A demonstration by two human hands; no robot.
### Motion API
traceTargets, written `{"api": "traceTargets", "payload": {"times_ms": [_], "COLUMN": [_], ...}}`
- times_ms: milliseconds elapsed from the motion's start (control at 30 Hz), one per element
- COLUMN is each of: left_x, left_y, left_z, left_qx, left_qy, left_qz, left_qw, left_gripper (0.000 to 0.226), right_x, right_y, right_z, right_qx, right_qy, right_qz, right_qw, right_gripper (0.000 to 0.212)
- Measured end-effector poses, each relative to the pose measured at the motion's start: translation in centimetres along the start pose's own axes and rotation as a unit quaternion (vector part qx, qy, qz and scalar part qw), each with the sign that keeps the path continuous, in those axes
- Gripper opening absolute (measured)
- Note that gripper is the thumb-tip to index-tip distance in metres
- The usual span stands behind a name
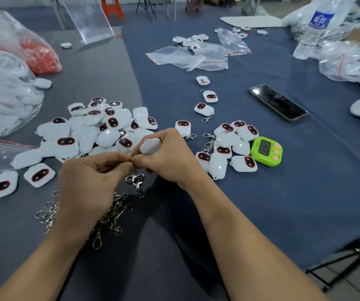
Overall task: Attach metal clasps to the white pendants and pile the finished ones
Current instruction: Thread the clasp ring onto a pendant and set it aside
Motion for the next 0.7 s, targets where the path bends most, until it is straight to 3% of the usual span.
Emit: {"api": "traceTargets", "payload": {"times_ms": [300, 467, 700], "left_x": [0.0, 0.5, 1.1], "left_y": [-0.9, -1.4, -2.5], "left_z": [0.7, 1.8, 2.4], "left_qx": [0.031, -0.009, -0.083], "left_qy": [0.012, -0.012, -0.053], "left_qz": [-0.048, -0.032, -0.003], "left_qw": [0.998, 0.999, 0.995], "left_gripper": [0.038, 0.033, 0.027], "right_x": [0.0, 0.1, 0.5], "right_y": [0.8, 1.5, 3.6], "right_z": [0.2, 0.4, 0.1], "right_qx": [-0.006, 0.026, 0.194], "right_qy": [-0.009, -0.009, 0.02], "right_qz": [0.002, -0.015, 0.035], "right_qw": [1.0, 1.0, 0.98], "right_gripper": [0.014, 0.017, 0.024]}}
Point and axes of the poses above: each hand's wrist, its own x-axis towards the middle knuckle, its own y-axis out of the palm, z = x × y, the point moved 8 cm from there along x, towards the middle knuckle, and after that the axes turned 1 degree about y, right-handed, at the moved point
